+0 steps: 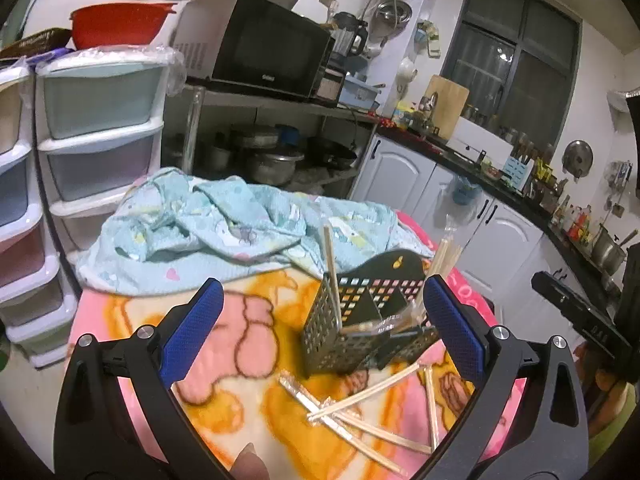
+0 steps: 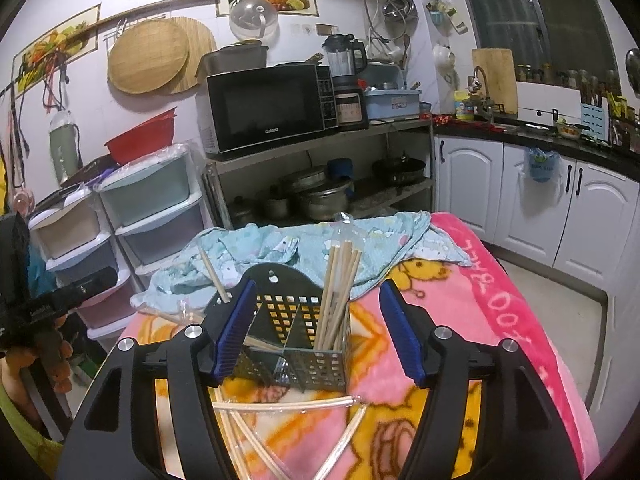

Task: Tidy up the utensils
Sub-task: 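Move both open grippers back over the remaining wrapped chopsticks, then close the right gripper on another wrapped pair while the left gripper closes too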

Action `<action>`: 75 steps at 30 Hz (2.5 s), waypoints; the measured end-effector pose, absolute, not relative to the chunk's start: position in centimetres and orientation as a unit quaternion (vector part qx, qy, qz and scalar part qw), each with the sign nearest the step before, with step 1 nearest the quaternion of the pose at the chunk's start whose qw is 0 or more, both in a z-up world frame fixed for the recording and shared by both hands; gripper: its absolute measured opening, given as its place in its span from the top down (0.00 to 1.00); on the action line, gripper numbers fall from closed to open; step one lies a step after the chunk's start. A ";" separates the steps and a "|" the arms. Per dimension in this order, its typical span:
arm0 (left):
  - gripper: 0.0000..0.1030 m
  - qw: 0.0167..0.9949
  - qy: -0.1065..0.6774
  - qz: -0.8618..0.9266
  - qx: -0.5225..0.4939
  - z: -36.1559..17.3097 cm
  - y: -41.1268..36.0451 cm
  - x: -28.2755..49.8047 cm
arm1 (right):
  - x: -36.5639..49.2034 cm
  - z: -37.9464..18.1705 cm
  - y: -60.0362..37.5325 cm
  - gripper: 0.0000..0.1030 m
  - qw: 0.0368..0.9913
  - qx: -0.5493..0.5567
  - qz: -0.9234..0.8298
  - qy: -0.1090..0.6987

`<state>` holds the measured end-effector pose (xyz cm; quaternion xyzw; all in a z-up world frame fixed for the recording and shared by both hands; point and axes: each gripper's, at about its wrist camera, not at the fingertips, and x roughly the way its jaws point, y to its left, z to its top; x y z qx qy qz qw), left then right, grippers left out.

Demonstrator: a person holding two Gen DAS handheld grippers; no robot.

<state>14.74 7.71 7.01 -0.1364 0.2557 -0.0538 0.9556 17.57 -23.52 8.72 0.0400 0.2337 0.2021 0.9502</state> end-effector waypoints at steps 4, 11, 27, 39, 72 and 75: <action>0.11 0.952 0.267 -0.053 -0.137 6.2 7.7 14.5 | 17.5 8.5 -23.4 0.40 0.949 0.037 0.203 0.238; 0.11 0.948 0.284 -0.050 -0.134 4.8 7.5 14.0 | 17.2 7.7 -23.1 0.40 0.945 0.030 0.207 0.250; 0.11 0.934 0.326 -0.053 -0.137 1.4 7.2 13.2 | 16.6 5.0 -22.9 0.40 0.937 0.012 0.204 0.283; 0.11 0.917 0.366 -0.067 -0.142 -1.6 6.3 13.6 | 16.6 2.7 -23.5 0.40 0.929 0.006 0.196 0.314; 0.36 0.851 0.460 -0.119 -0.223 -9.8 5.3 16.7 | 22.6 -8.5 -23.7 0.57 0.858 0.043 0.176 0.481; 0.38 0.852 0.459 -0.118 -0.225 -9.9 5.4 16.8 | 23.5 -9.2 -23.6 0.61 0.850 0.055 0.178 0.493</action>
